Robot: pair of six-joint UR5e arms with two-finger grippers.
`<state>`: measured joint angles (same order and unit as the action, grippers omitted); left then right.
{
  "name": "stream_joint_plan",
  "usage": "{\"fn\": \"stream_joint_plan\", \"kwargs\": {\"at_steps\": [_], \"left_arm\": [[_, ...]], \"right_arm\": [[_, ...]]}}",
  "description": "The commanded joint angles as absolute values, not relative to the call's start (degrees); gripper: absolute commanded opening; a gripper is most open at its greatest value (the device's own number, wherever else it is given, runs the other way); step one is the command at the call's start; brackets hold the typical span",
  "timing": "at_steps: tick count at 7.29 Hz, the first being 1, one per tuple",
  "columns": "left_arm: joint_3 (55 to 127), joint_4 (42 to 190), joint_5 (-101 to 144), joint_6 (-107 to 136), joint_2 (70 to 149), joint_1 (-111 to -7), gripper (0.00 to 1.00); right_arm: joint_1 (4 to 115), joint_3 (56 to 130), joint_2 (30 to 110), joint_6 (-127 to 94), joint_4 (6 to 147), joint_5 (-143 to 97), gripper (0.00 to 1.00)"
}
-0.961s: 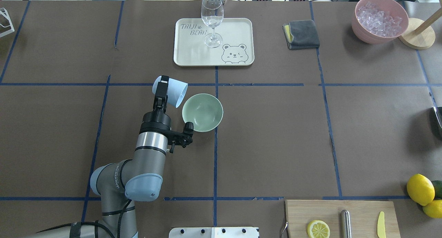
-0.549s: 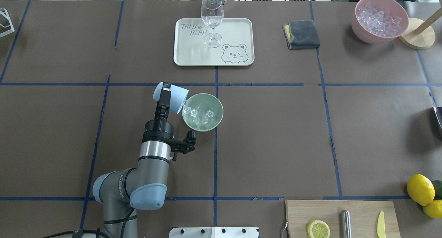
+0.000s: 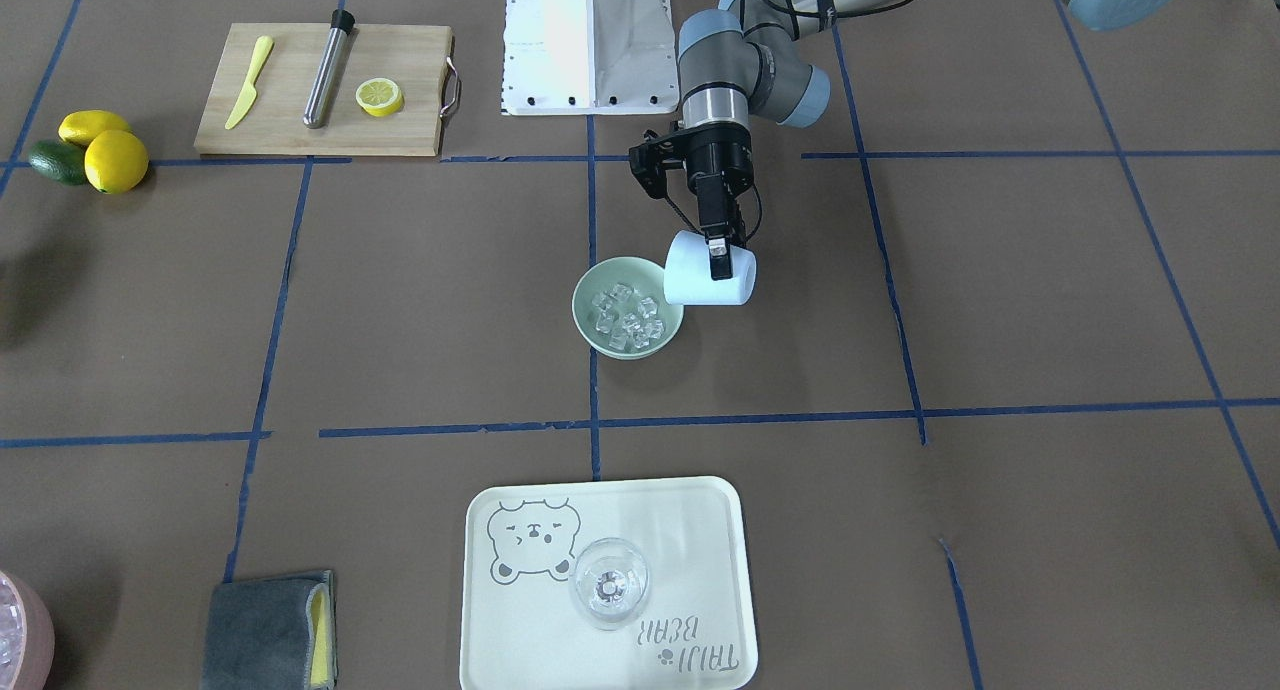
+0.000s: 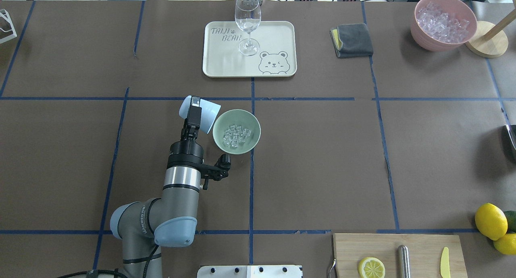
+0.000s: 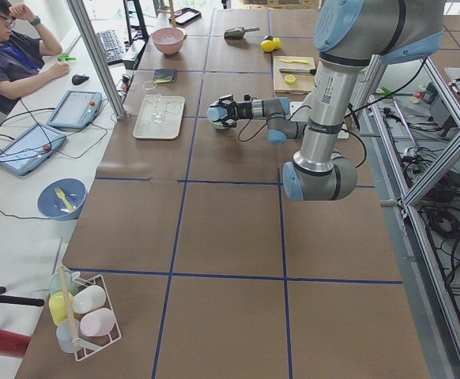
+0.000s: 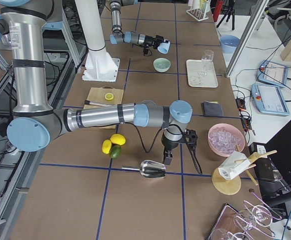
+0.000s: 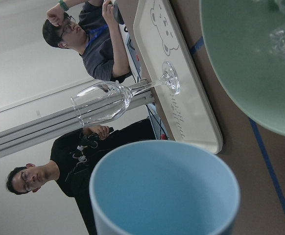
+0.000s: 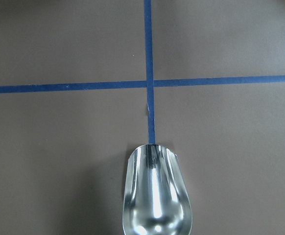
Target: Pour ice into bowl
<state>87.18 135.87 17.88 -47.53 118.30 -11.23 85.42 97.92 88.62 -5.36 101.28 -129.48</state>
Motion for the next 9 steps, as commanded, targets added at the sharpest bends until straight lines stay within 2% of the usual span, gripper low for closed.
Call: {"fn": "stream_joint_plan", "kwargs": {"at_steps": [1, 3, 5, 9], "left_arm": [[87.4, 136.7, 17.9, -47.4, 118.1, -11.2, 0.0], [87.7, 144.5, 18.7, -47.6, 117.8, -11.8, 0.0], [88.2, 156.8, 30.6, -46.5, 117.4, -16.2, 0.0], [89.6, 160.6, 50.8, -18.8, 116.2, -24.3, 0.0]], "right_arm": [[85.4, 97.9, 88.7, -5.4, 101.3, -129.6, 1.0], [85.4, 98.0, 88.6, -5.4, 101.3, -129.6, 1.0], [85.4, 98.0, 88.5, -5.4, 101.2, -129.6, 1.0], [85.4, 98.0, 88.2, -5.5, 101.2, -129.6, 1.0]]}}
